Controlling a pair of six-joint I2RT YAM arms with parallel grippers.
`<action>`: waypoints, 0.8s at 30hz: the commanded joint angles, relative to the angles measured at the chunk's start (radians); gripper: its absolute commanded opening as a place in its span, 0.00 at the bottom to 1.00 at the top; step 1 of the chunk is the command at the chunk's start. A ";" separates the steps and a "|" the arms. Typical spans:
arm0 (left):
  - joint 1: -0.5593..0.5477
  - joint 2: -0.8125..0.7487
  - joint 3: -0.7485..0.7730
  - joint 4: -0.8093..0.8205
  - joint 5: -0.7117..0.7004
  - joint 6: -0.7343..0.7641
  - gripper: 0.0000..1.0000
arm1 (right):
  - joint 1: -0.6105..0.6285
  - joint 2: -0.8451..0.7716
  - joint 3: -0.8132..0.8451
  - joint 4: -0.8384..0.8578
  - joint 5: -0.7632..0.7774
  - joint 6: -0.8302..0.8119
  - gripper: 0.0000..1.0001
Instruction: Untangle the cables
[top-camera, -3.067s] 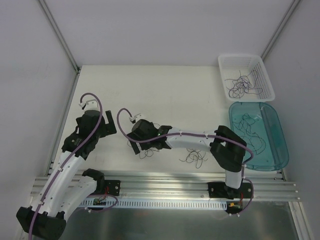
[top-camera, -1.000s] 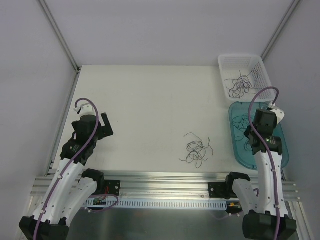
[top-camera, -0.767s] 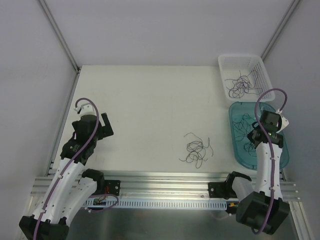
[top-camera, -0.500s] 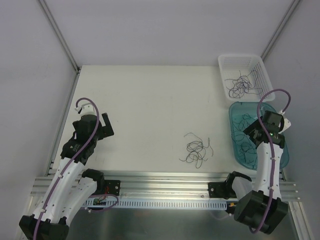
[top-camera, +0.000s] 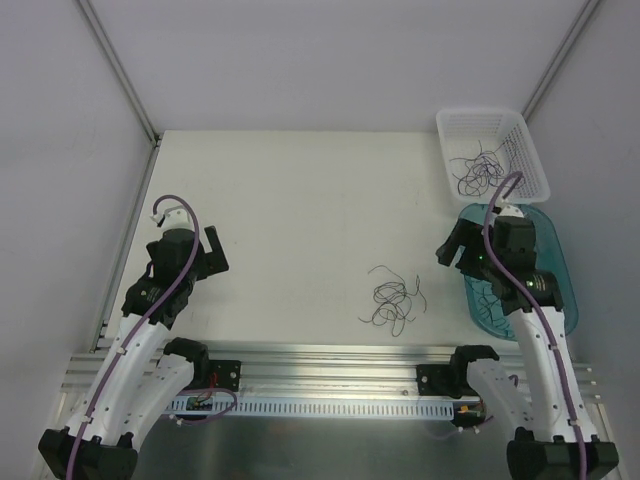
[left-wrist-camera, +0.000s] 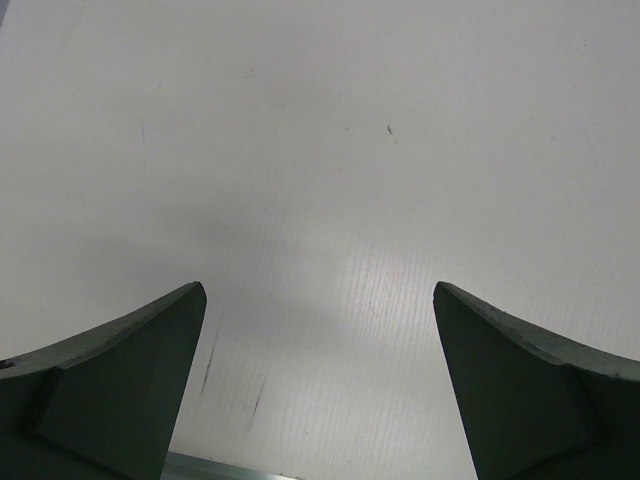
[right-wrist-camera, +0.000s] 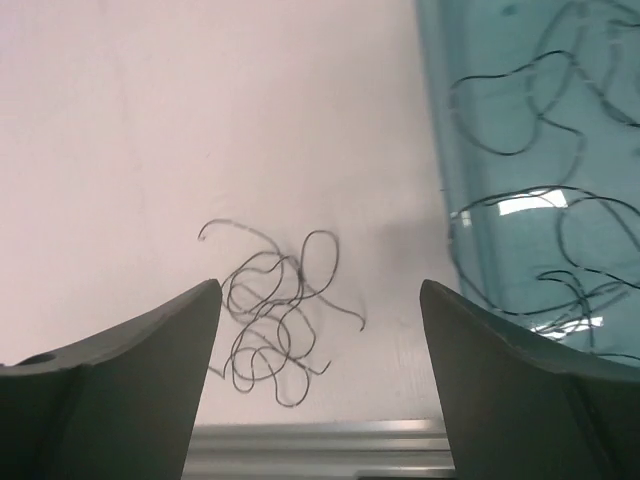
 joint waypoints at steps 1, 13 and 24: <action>0.010 0.001 -0.005 0.028 0.021 0.024 0.99 | 0.189 0.045 -0.002 -0.003 -0.105 -0.002 0.84; 0.010 0.001 -0.005 0.030 0.031 0.026 0.99 | 0.523 0.324 -0.162 0.210 0.009 0.148 0.60; 0.010 -0.001 -0.005 0.031 0.041 0.031 0.99 | 0.620 0.583 -0.157 0.308 0.096 0.208 0.53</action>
